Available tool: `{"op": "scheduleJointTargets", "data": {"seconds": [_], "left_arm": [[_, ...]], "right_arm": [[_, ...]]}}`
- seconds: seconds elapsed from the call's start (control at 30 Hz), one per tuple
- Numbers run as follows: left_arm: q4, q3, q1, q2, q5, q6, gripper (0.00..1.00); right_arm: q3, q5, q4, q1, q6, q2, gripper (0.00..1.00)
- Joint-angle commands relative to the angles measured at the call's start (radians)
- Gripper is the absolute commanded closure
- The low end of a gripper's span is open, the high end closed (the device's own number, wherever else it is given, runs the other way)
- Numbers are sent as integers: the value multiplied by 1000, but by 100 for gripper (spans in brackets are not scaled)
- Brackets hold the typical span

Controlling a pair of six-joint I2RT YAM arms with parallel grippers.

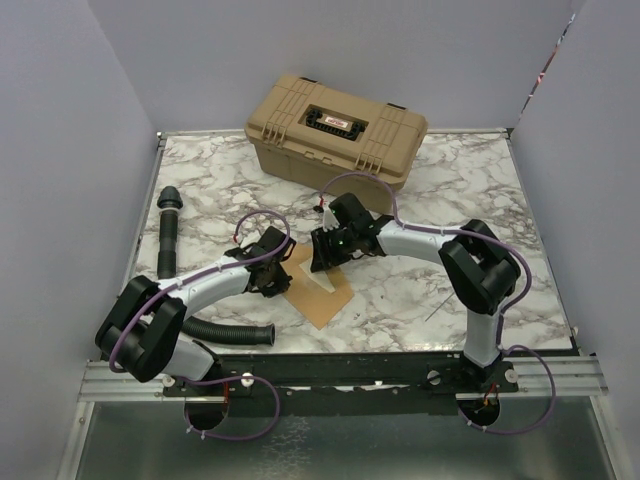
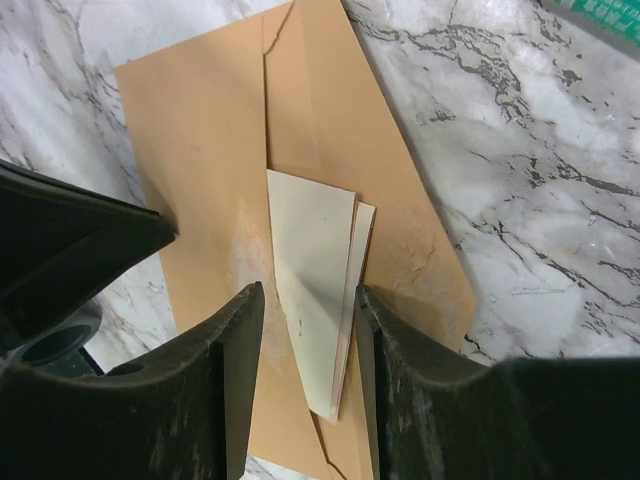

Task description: Place the letter into the envelope and seal it

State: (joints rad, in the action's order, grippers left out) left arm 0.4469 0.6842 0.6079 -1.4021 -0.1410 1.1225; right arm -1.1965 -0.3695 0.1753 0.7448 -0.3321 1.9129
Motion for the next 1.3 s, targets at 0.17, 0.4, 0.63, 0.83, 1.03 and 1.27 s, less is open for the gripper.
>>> {"op": "scheduleJointTargets", "data": {"seconds": [0.17,0.4,0.63,0.83,1.03,1.27], "left_arm": [[8,-50,-2,-51,41,-45,87],[-4,-60,-2,-45,51,-57,87],[-11,-60,-2,-43,47,-60,87],[-26,-62,-2,-35,44,-56,87],[-34,-52,-4,-50,52,-56,87],[-6,4,-26,56,40,-63,65]], "right_arm": [[-31,-82,-1,16,-10,66,51],[-62,-134,-47,17,-26,107,49],[-63,-198,-91,17,-58,144,49],[-24,-237,-128,17,-88,153,49],[8,-252,-157,17,-115,131,49],[-91,-51,-4,17,-77,75,47]]}}
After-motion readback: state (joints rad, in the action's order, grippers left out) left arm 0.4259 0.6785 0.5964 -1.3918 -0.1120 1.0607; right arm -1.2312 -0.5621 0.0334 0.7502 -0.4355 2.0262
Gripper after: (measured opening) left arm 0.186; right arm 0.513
